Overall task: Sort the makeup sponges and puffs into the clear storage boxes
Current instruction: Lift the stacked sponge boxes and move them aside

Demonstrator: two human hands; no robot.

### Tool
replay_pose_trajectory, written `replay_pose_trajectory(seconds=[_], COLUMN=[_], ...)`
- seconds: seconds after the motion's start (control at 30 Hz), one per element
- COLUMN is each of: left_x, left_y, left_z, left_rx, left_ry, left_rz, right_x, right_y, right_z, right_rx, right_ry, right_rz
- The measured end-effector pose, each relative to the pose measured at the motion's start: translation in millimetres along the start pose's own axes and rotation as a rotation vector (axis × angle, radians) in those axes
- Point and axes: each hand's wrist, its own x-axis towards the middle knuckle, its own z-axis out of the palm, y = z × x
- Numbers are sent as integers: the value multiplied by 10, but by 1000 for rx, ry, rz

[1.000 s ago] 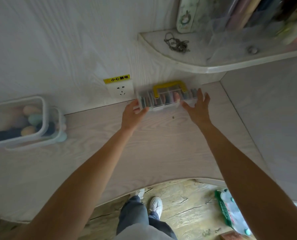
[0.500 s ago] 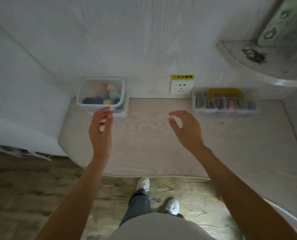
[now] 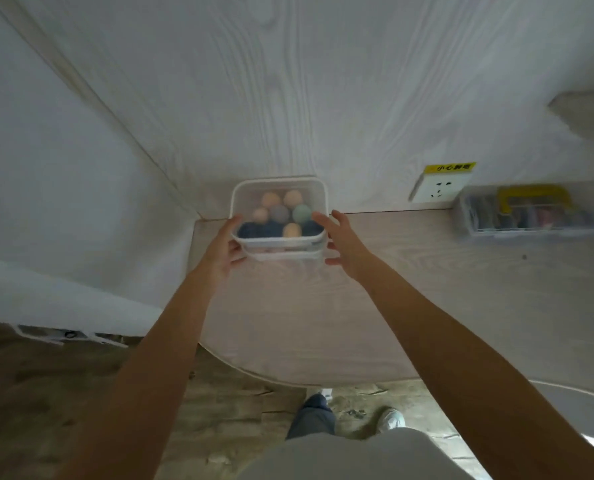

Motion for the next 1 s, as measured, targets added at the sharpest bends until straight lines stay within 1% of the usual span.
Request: replay_pose_trajectory(seconds=[0.1,0.17,0.23,0.3,0.37,0.43,0.57,0.7,0.83,0.9,1.0], left_x=[-6,-88,-231,-415,-559,-705,-953,-1220,-1364,-1438,-1510], left_y=[-3,-29,-72,-118,-169,-262,-486,-790,-1087,-1213,-1339], left_z=[51,100,270,544,876,1324,2224,3148,3965,4323,4780], left_rx=[-7,29,108,191,265,349,457,499,475,472,463], left_ry=[23,15,-37,-128,-240,-376,-549,-659,-677,-691,-744], left_rz=[54,78,127,188,231,253,264,233,142,153,209], right_x=[-52,-198,-443,-715,-997,-1304,-1793,-2141,-2327,-2372,-2363], right_y=[29,41,103,191,295,457,764,1054,1345,1470,1592], right_z=[-31,-142,-381,-708,-1062,-1480,-2215,-2932,-3583,-3848,-4150], right_rx=[21,23,54,87,135,199,315,397,469,525,596], right_ry=[39,51,86,143,214,319,519,608,620,625,670], right_rz=[-64,-107,-148,-183,-186,-192,-206,-208,-164,-130,-133])
